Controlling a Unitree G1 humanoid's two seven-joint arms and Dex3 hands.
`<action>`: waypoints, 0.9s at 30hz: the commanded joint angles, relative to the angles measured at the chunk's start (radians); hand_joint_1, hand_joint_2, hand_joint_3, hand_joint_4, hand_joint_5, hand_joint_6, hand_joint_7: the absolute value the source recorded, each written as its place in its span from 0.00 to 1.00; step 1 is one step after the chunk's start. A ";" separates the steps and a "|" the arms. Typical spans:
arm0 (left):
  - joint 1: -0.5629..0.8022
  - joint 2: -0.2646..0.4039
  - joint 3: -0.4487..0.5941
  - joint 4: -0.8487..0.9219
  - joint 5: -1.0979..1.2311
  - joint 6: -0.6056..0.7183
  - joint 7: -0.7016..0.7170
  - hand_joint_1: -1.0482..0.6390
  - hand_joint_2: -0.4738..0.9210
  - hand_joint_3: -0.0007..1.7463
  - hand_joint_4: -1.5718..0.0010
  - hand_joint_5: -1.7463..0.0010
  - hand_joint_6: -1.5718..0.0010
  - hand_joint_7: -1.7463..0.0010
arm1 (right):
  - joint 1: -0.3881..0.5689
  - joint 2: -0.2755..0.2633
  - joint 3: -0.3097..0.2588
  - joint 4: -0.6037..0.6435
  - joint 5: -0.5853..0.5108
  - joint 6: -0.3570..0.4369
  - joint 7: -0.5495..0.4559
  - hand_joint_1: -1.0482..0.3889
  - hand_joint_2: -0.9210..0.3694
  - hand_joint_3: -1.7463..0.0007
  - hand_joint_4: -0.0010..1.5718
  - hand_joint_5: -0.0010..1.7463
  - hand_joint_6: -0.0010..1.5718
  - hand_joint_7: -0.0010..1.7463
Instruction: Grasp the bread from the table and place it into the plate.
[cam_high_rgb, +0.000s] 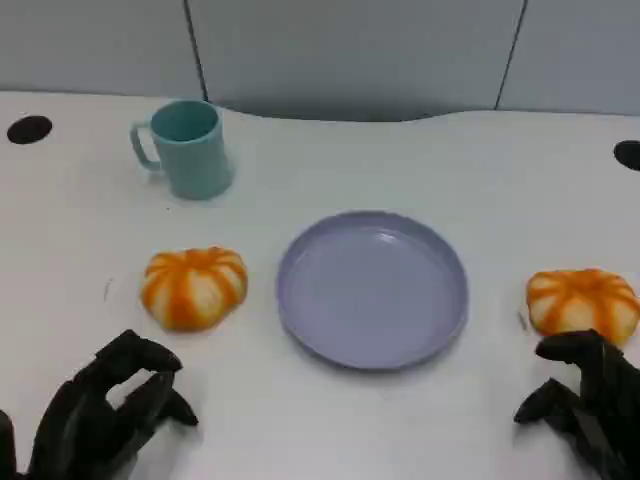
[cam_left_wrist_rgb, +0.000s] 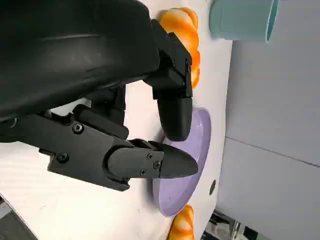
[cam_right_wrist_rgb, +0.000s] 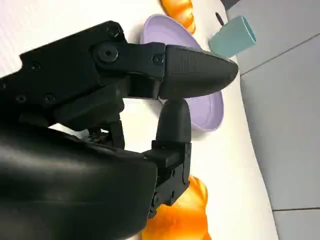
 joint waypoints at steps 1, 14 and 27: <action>0.003 0.013 0.002 -0.002 0.002 0.001 0.005 0.24 1.00 0.18 0.68 0.00 0.74 0.12 | 0.000 -0.016 -0.008 0.001 0.000 -0.005 -0.004 0.49 0.00 0.64 0.32 1.00 0.17 0.93; 0.002 0.009 0.002 -0.007 -0.001 0.002 0.008 0.25 1.00 0.18 0.67 0.00 0.75 0.11 | -0.005 -0.016 -0.011 0.007 0.008 0.002 0.000 0.49 0.00 0.64 0.32 1.00 0.17 0.92; 0.018 -0.007 0.015 -0.027 -0.008 -0.099 0.007 0.25 1.00 0.14 0.71 0.00 0.76 0.12 | 0.003 -0.006 -0.006 0.001 0.004 -0.006 -0.006 0.48 0.00 0.64 0.32 1.00 0.17 0.93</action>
